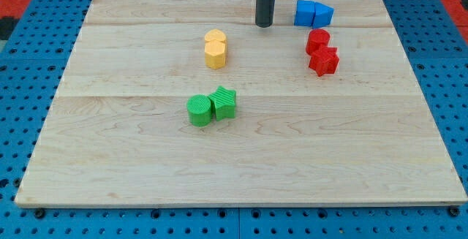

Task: Push the blue blocks slightly to the top right corner

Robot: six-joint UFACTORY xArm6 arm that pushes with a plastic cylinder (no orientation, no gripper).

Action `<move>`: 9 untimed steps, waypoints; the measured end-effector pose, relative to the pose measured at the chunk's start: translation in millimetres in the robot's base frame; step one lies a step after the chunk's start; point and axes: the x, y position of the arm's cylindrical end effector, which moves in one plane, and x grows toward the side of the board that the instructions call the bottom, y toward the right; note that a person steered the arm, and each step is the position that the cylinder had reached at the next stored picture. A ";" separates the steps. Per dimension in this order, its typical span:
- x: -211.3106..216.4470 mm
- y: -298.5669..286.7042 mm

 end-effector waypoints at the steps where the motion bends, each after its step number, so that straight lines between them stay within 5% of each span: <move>1: 0.0 -15.5; 5: 1.7 -79.6; 8: 0.0 85.0; 9: 0.0 86.7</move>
